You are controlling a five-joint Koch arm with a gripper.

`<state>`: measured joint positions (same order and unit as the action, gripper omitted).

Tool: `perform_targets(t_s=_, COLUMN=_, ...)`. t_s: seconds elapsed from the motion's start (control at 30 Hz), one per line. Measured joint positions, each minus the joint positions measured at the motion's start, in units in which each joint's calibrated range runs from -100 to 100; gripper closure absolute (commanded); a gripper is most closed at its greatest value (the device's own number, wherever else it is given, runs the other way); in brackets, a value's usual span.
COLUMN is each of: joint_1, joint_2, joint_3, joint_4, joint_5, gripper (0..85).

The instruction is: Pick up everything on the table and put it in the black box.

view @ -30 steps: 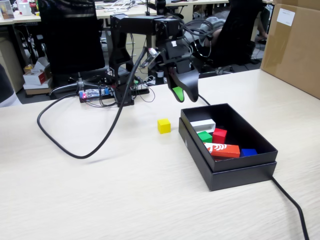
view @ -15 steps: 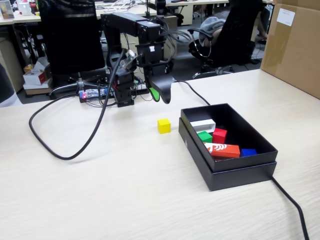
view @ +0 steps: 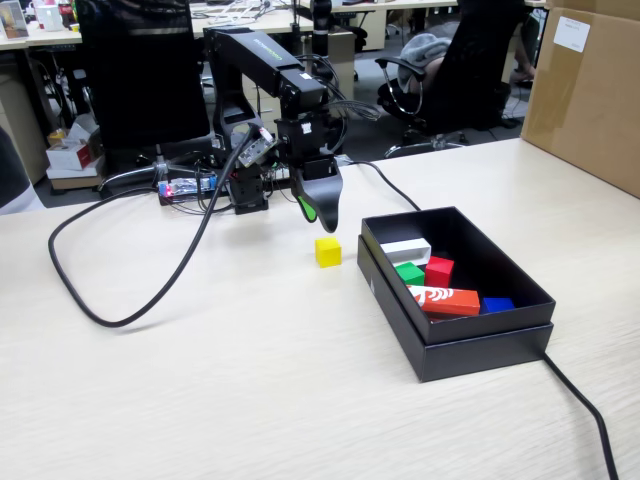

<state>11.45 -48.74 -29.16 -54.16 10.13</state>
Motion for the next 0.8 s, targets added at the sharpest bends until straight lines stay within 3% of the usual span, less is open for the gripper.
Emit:
perform_targets(t_s=0.53, joint_1=0.39, joint_2=13.20, joint_3=0.18, joint_4=5.65, joint_5=0.24, gripper=38.3)
perform_targets(t_s=0.73, joint_1=0.54, joint_2=16.31, joint_3=0.18, joint_4=5.73, joint_5=0.24, gripper=44.7)
perform_targets(t_s=0.8, joint_1=0.49, joint_2=17.22, joint_3=0.18, joint_4=5.73, joint_5=0.24, gripper=50.3)
